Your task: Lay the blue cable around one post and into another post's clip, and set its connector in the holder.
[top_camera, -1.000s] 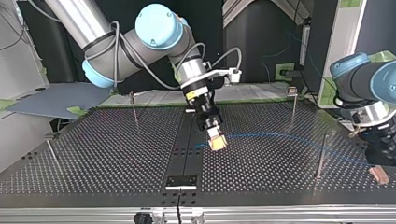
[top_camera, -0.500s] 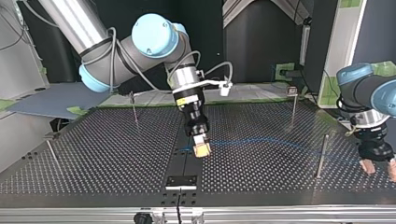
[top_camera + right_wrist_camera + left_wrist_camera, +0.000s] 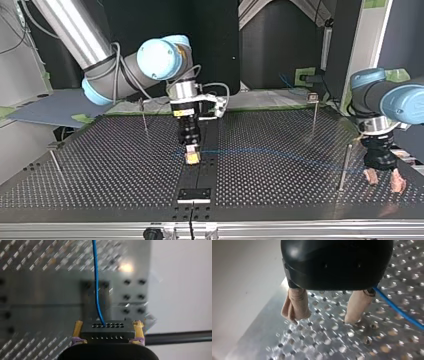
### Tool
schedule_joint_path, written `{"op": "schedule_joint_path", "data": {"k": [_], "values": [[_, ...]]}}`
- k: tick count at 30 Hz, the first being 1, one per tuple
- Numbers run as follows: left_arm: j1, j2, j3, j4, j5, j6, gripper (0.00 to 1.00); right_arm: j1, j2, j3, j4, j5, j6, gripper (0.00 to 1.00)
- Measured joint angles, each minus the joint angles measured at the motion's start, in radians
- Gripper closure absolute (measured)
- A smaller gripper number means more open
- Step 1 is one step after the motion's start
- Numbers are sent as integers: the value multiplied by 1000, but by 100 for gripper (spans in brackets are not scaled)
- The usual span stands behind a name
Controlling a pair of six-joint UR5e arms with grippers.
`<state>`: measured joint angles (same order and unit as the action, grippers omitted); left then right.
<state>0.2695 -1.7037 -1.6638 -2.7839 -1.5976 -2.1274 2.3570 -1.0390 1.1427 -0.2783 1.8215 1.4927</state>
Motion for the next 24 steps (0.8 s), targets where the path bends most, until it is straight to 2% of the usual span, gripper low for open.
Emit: {"op": "schedule_joint_path", "data": {"k": [3, 7, 15, 20, 24], "values": [[1, 0, -27, 23, -9, -24, 0, -16, -6, 25, 13, 25, 9, 100], [-4, 0, -55, 47, -8, -38, 0, -31, -21, 57, -2, 57, 29, 100], [-14, 0, -64, 55, 12, -53, 0, -57, -77, 122, -63, 122, 80, 100], [-16, 0, -64, 56, 26, -79, 0, -79, -85, 163, -104, 163, 111, 100], [-16, 0, -63, 56, 32, -99, 0, -104, -81, 201, -143, 201, 146, 100]]}}
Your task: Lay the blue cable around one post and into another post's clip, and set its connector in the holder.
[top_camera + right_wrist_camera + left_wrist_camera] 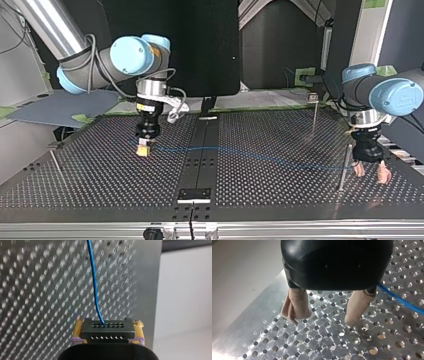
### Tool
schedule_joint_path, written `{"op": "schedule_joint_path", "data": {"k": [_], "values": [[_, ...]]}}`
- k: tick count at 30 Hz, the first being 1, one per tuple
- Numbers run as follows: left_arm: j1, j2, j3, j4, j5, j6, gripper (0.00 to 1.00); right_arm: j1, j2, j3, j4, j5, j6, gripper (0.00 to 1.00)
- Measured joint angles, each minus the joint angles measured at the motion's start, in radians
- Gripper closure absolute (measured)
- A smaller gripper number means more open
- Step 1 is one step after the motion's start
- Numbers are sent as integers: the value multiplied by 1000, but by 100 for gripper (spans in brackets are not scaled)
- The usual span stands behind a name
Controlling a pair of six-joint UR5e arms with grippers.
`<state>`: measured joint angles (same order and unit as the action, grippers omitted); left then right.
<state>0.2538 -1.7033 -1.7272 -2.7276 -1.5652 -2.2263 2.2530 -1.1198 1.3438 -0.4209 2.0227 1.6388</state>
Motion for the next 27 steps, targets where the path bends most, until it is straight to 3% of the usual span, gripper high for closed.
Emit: {"op": "schedule_joint_path", "data": {"k": [9, 16, 21, 27], "values": [[1, 0, -1, -2, 0, -35, 0, -41, 63, 81, -81, 81, 65, 100], [5, 0, -1, 1, 16, -81, 0, -49, 121, 139, -139, 139, 123, 100], [3, 0, -1, 1, 18, -87, 0, -56, 159, 177, -177, 177, 158, 100], [8, 0, -1, 5, 21, -95, 0, -83, 213, 231, -231, 225, 174, 100]]}}
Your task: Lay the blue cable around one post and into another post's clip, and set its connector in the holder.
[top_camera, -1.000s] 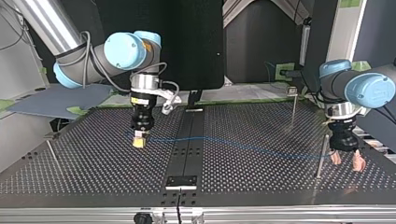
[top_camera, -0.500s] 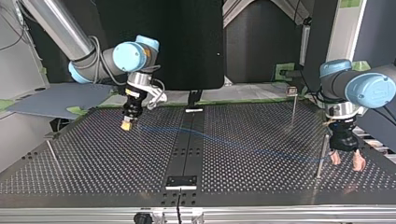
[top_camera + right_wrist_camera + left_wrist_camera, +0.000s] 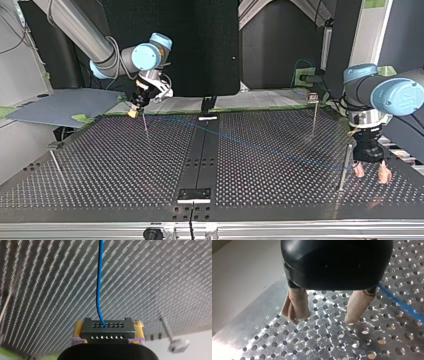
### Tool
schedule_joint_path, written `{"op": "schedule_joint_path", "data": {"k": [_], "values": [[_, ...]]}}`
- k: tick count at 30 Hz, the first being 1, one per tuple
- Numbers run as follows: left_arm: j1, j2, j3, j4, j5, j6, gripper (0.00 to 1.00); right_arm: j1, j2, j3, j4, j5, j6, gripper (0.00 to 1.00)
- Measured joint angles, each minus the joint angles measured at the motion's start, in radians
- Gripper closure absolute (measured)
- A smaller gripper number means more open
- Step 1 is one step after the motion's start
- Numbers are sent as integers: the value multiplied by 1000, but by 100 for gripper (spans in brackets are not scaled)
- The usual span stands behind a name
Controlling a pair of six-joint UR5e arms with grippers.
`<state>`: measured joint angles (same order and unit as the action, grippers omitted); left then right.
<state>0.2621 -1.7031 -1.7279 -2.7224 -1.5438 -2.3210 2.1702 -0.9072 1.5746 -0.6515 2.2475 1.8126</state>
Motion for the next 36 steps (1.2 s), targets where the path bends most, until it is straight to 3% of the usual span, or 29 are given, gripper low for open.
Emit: {"op": "schedule_joint_path", "data": {"k": [4, 7, 10, 19, 27, 36], "values": [[3, 0, 0, 2, 5, -3, 0, -30, 37, 37, -37, 4, 2, 100], [4, 0, 0, 2, 6, -3, 0, -57, 66, 66, -66, -12, -1, 100], [4, 0, 0, 4, 6, -4, 0, -83, 91, 91, -91, -35, -15, 100], [4, 0, 0, 7, 11, -6, 0, -172, 180, 181, -181, -123, -101, 100], [4, 0, 0, 10, 20, -10, 0, -247, 200, 256, -256, -198, -175, 100], [3, 0, 1, 18, 28, -17, 0, -324, 201, 333, -333, -275, -221, 100]]}}
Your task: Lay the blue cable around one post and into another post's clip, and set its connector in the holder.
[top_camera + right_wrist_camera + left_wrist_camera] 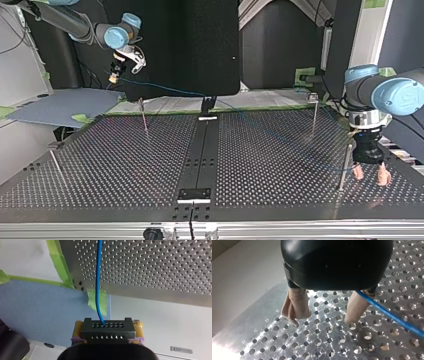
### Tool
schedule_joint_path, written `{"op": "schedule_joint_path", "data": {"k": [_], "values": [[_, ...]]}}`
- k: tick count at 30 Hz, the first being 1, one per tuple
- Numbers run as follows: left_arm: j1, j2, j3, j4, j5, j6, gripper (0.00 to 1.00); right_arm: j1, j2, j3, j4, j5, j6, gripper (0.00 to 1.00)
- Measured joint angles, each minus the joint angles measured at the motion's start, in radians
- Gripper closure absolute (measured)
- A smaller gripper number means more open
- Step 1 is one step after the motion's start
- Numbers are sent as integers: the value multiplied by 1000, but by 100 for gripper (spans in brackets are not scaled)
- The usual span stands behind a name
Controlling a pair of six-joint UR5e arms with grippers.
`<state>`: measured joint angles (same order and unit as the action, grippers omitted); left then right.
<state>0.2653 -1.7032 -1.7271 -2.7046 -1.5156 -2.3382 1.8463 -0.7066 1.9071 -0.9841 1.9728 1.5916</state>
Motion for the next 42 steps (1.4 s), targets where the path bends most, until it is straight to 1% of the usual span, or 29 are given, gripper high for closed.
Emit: {"op": "schedule_joint_path", "data": {"k": [4, 11, 12, 16, 20, 21, 24, 27, 30, 37, 38, 40, 42], "values": [[-3, 0, 0, 1, 1, 0, 0, -31, 0, 18, -31, -31, -14, 100], [-7, 0, 0, 2, 0, 4, 0, -91, 0, -27, -91, -91, -16, 100], [-8, 0, 0, 2, 0, 5, 0, -101, 0, -36, -101, -101, -15, 100], [-11, 0, 0, 2, -1, 6, 0, -130, 0, -52, -130, -130, -7, 100], [-12, 0, 0, 2, -1, 7, 0, -158, 0, -57, -158, -158, 11, 100], [-12, 0, 0, 2, -1, 7, 0, -168, 0, -58, -168, -168, 15, 100], [-12, 0, 0, 2, -2, 7, 0, -193, 0, -59, -190, -193, 18, 100], [-13, 0, 0, 2, -2, 8, 0, -213, 1, -59, -199, -220, 23, 100], [-13, 0, 0, 2, -2, 9, 0, -216, 2, -67, -196, -250, 31, 100], [-13, 0, 0, 2, 0, 8, 0, -204, 3, -85, -162, -307, 35, 100], [-13, 0, 0, 2, 0, 8, 0, -201, 3, -88, -158, -314, 36, 100], [-13, 0, 0, 1, 1, 8, 0, -191, 4, -95, -146, -330, 44, 100], [-13, 0, 0, 1, 1, 7, 0, -176, 4, -104, -138, -348, 58, 100]]}}
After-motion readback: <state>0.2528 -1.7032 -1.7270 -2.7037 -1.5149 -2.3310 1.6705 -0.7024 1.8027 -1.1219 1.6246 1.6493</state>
